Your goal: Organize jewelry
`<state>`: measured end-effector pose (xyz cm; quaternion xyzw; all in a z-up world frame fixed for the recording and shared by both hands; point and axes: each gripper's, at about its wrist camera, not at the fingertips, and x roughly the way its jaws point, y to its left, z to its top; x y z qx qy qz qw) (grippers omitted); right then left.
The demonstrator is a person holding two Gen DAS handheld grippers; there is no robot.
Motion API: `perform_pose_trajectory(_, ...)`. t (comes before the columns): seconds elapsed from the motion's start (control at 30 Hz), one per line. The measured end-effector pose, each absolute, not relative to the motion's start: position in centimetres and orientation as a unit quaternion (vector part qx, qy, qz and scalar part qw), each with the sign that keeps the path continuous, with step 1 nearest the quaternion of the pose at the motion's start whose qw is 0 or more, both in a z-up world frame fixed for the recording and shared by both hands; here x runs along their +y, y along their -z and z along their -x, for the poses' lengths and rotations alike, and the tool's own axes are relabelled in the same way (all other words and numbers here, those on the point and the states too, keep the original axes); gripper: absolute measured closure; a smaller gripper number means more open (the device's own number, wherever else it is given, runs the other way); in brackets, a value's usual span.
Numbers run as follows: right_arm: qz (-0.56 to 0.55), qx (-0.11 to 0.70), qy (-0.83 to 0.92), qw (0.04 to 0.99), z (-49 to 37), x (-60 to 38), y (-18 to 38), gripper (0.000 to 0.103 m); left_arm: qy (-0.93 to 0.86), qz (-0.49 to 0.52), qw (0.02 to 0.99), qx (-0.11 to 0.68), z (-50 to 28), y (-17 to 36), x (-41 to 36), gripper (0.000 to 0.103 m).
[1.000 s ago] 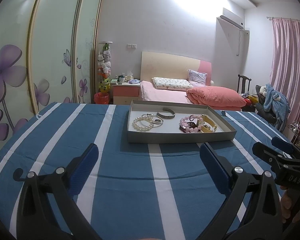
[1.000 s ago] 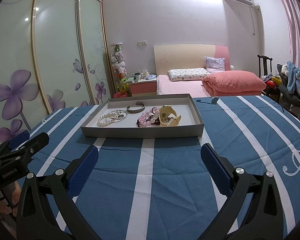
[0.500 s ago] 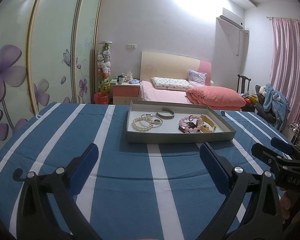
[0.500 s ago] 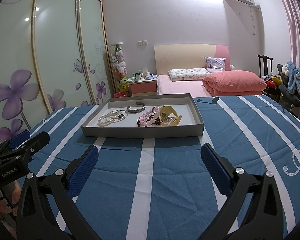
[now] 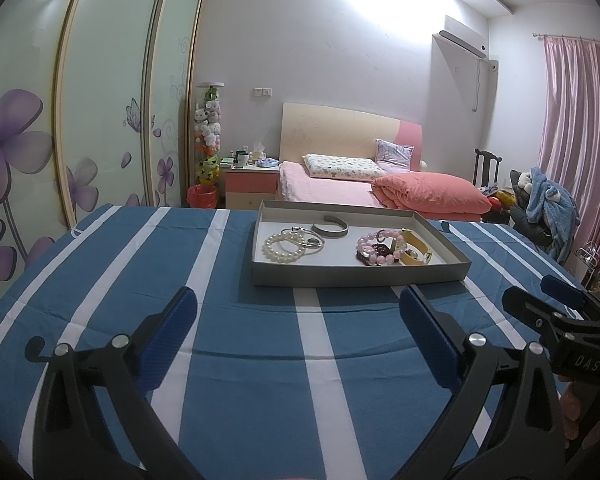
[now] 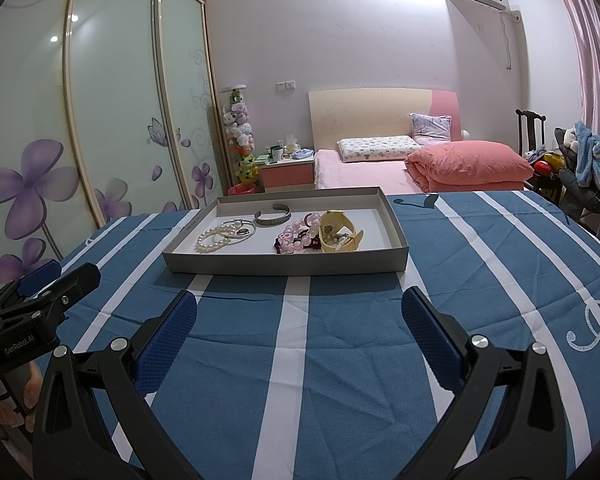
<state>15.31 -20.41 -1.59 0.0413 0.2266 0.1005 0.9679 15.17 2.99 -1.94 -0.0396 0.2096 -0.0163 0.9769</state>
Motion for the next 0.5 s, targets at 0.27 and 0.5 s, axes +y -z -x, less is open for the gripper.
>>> perform_pose_trajectory(0.27, -0.042, 0.228, -0.101, 0.968, -15.15, -20.16, 1.85, 0.002, 0.015, 0.038, 0.977, 0.208, -15.10, 2.00, 2.79, 0.004)
perform_pose_trajectory(0.5, -0.042, 0.228, -0.101, 0.967, -15.18, -20.21, 1.82, 0.002, 0.017, 0.038, 0.977, 0.209, -15.05, 1.98, 2.68, 0.004)
